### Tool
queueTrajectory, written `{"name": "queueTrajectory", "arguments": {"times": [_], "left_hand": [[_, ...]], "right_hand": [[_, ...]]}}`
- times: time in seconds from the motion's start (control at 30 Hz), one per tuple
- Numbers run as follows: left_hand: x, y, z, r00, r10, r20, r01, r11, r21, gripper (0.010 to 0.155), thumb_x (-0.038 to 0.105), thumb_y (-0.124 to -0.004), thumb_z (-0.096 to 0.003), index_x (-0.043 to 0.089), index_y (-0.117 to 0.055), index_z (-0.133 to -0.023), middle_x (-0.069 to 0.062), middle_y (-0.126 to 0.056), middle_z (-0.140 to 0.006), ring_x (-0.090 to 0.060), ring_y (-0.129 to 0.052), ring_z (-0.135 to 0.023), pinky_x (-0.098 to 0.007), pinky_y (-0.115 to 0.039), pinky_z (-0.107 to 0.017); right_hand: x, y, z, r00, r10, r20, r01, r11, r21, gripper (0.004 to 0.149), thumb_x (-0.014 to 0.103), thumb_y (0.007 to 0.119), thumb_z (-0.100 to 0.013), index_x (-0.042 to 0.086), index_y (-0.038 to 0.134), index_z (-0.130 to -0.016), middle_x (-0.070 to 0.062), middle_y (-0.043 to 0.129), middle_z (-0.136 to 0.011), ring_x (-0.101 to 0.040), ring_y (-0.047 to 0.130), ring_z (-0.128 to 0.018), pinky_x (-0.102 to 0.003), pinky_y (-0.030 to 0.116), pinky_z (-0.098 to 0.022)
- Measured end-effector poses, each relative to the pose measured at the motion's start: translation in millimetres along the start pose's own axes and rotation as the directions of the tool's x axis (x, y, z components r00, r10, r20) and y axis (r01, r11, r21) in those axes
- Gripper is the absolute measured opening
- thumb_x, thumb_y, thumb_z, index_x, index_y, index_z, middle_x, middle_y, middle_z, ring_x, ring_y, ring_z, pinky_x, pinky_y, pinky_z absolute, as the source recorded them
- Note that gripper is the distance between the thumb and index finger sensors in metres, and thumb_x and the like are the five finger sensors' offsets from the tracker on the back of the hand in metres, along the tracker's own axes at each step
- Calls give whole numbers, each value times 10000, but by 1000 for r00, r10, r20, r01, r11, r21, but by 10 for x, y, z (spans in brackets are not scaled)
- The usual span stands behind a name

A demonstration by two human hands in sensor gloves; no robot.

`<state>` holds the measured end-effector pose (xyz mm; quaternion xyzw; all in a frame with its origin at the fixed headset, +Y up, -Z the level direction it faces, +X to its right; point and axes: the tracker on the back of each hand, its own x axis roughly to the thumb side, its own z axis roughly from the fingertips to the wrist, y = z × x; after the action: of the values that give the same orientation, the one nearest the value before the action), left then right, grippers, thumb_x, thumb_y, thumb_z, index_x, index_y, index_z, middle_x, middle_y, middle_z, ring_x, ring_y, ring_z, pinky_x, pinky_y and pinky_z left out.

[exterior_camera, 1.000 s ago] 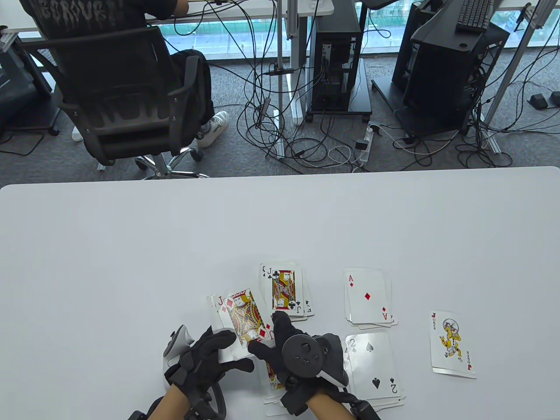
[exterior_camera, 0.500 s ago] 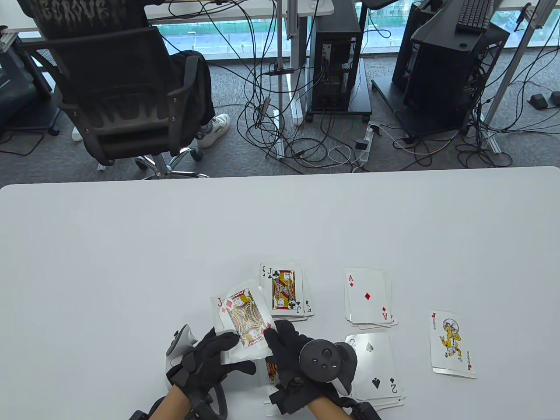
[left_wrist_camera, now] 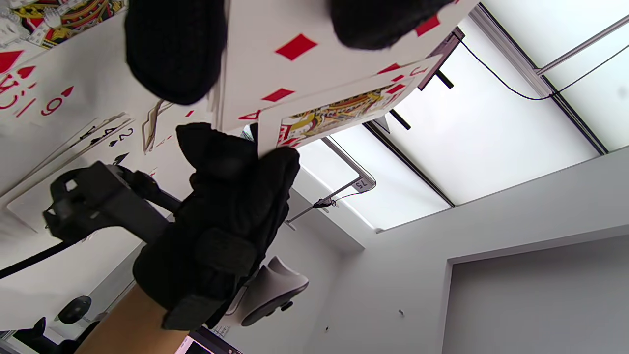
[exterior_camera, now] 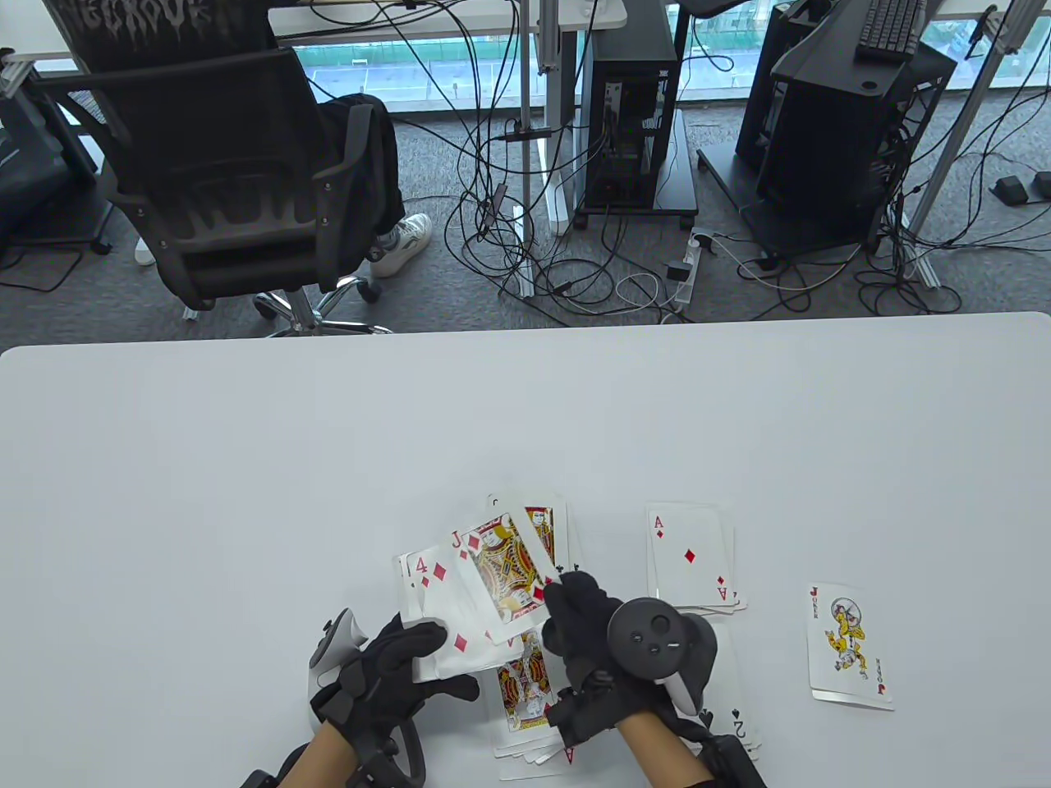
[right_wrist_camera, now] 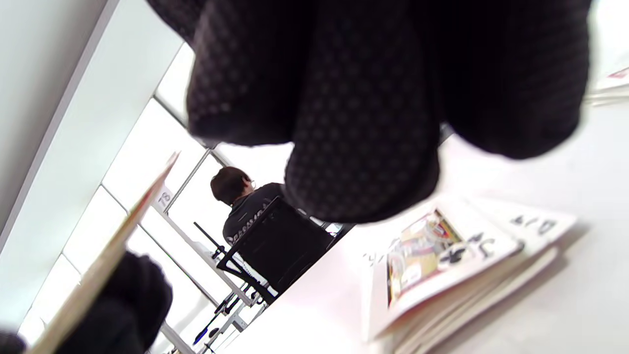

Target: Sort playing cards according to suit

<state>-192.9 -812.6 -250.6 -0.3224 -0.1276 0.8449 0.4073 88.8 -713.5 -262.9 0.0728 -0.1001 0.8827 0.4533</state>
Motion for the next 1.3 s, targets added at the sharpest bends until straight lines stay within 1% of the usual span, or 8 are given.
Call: {"name": "queueTrajectory", "arguments": {"times": [0.13, 0.27, 0.43, 0.57, 0.73, 0.83, 1.17, 1.3], "left_hand": [[5, -4, 4, 1000, 0, 0, 0, 1000, 4, 480, 362, -647, -608, 340, -479, -1056, 44, -620, -1100, -280, -771, -963, -416, -824, -562], [4, -4, 4, 1000, 2, 0, -2, 1000, 6, 479, 364, -647, -608, 343, -479, -1055, 44, -620, -1100, -281, -772, -962, -414, -825, -562], [4, -7, 10, 1000, 7, -1, -7, 1000, 12, 480, 365, -647, -607, 339, -479, -1056, 44, -620, -1099, -281, -772, -961, -414, -825, -560], [9, -6, 10, 1000, 8, 4, -8, 1000, 11, 478, 366, -646, -607, 341, -481, -1055, 43, -621, -1099, -280, -773, -961, -414, -826, -560], [7, -6, 13, 1000, 12, 1, -12, 1000, 11, 478, 365, -646, -607, 341, -481, -1055, 43, -623, -1098, -278, -775, -960, -413, -826, -559], [7, -7, 14, 1000, 13, 0, -13, 1000, 12, 479, 365, -646, -607, 339, -479, -1056, 44, -622, -1098, -280, -773, -961, -414, -826, -559], [14, -5, 17, 1000, 11, 4, -12, 1000, 9, 479, 366, -646, -607, 339, -479, -1055, 45, -622, -1098, -280, -773, -961, -413, -826, -560], [15, -4, 17, 1000, 8, 3, -8, 1000, 6, 478, 366, -646, -608, 340, -480, -1055, 42, -621, -1098, -280, -773, -961, -414, -826, -560]], "right_hand": [[-188, -406, -156, 997, -35, -76, 30, 998, -61, 402, 238, 661, -524, -108, 757, -706, -18, 944, -303, -205, 1013, -218, -408, 893, -205], [-475, -758, -246, 975, 77, -209, -104, 987, -122, 401, 232, 668, -522, -114, 763, -701, -22, 942, -289, -206, 1008, -200, -412, 888, -192], [-931, -941, -266, 869, 280, -407, -305, 952, 3, 405, 232, 673, -521, -119, 768, -699, -11, 932, -262, -188, 996, -157, -395, 883, -161], [-1170, -906, -233, 781, 348, -519, -349, 932, 99, 409, 234, 683, -519, -127, 776, -688, -10, 928, -243, -185, 988, -133, -392, 878, -142], [-1267, -770, -264, 611, 557, -563, -493, 824, 280, 434, 260, 682, -522, -132, 781, -681, 0, 921, -225, -173, 980, -110, -384, 876, -125], [-1265, -674, -301, 545, 639, -543, -538, 763, 359, 438, 265, 679, -522, -131, 778, -682, 1, 919, -222, -171, 976, -105, -384, 873, -122], [-1091, -547, -358, 404, 786, -468, -696, 596, 400, 502, 316, 679, -528, -146, 769, -703, -18, 924, -241, -194, 980, -126, -404, 870, -140], [-876, -633, -390, 446, 792, -417, -739, 589, 327, 520, 321, 665, -534, -155, 758, -720, -47, 931, -272, -227, 985, -163, -429, 866, -167]]}}
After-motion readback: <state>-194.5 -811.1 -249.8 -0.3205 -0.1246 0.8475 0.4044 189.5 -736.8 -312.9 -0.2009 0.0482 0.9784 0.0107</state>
